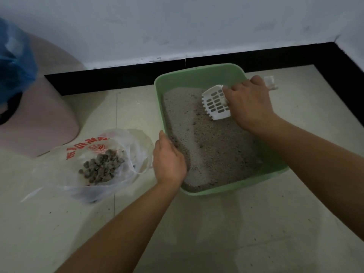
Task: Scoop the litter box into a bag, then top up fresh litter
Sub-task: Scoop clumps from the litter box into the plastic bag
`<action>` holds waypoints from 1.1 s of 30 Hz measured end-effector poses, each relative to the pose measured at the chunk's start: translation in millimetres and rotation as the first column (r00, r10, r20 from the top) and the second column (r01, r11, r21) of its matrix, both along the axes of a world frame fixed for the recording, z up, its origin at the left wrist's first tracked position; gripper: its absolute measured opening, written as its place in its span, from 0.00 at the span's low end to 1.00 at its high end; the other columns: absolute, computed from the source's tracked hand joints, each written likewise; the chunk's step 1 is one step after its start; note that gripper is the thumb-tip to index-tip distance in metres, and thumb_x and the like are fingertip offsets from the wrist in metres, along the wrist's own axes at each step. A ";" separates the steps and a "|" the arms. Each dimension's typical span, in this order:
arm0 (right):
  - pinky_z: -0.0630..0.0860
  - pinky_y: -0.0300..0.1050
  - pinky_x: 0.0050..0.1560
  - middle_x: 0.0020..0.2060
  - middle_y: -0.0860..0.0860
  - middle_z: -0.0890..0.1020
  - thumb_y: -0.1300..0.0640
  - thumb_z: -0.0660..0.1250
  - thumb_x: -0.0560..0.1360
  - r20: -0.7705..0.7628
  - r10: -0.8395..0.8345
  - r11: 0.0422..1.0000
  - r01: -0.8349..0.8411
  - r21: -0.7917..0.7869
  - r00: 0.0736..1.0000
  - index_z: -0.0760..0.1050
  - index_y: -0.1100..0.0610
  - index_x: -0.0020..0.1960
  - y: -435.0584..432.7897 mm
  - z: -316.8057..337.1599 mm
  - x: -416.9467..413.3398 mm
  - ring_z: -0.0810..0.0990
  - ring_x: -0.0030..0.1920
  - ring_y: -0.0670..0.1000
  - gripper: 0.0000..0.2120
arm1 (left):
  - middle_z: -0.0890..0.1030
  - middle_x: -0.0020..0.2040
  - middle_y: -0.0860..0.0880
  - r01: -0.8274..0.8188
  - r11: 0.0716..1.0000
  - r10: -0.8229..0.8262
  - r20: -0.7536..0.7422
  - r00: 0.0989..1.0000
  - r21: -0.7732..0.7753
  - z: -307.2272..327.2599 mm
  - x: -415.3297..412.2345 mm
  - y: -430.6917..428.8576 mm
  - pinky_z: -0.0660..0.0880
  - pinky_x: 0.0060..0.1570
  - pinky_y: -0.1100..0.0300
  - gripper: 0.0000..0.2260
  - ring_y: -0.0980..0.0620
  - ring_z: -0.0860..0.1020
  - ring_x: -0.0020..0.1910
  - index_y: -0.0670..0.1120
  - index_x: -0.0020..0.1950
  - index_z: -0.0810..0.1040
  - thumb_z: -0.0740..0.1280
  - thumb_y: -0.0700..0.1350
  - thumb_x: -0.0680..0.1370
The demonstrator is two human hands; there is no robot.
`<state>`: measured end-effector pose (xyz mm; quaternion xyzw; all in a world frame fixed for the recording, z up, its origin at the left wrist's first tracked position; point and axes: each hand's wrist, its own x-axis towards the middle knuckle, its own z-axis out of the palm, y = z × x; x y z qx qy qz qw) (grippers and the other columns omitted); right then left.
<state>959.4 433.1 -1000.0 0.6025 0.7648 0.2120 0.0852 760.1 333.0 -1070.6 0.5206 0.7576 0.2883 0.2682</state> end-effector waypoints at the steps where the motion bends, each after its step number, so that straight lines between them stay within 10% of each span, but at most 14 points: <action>1: 0.67 0.50 0.59 0.47 0.53 0.85 0.51 0.74 0.72 0.001 0.014 1.000 -0.014 -0.004 1.000 0.76 0.55 0.61 6.3 -4.9 -0.3 0.81 0.48 0.53 0.20 | 0.70 0.70 0.42 -0.015 1.000 0.014 0.029 0.999 0.009 -1.6 -0.4 -0.5 0.63 0.64 0.60 0.21 0.44 0.69 0.68 0.42 0.77 0.58 0.52 0.43 0.84; 10: 0.61 0.55 0.70 0.52 0.47 0.85 0.48 0.74 0.71 -0.025 0.080 0.992 -0.082 -0.099 0.997 0.76 0.46 0.62 61.8 -41.1 5.3 0.79 0.56 0.53 0.20 | 0.69 0.64 0.58 -0.113 0.990 0.075 0.380 0.922 0.081 -11.5 -4.3 -0.8 0.60 0.66 0.65 0.19 0.61 0.66 0.65 0.47 0.75 0.65 0.53 0.47 0.84; 21: 0.55 0.53 0.72 0.55 0.51 0.84 0.49 0.64 0.79 -0.495 0.110 0.903 -0.295 -0.313 0.862 0.73 0.46 0.70 28.8 -63.1 -27.7 0.74 0.62 0.54 0.19 | 0.70 0.65 0.58 -0.182 0.982 0.128 0.503 0.855 0.060 -15.1 -5.2 0.4 0.63 0.65 0.63 0.18 0.60 0.68 0.65 0.50 0.74 0.67 0.53 0.47 0.84; 33: 0.55 0.47 0.69 0.51 0.51 0.85 0.51 0.65 0.79 -0.561 0.024 0.795 -0.356 -0.492 0.828 0.75 0.47 0.69 3.8 -57.0 -22.1 0.79 0.55 0.53 0.18 | 0.72 0.69 0.53 -0.219 0.975 0.162 0.522 0.838 0.048 -16.8 -5.3 2.3 0.63 0.69 0.60 0.18 0.57 0.68 0.68 0.49 0.73 0.68 0.53 0.48 0.84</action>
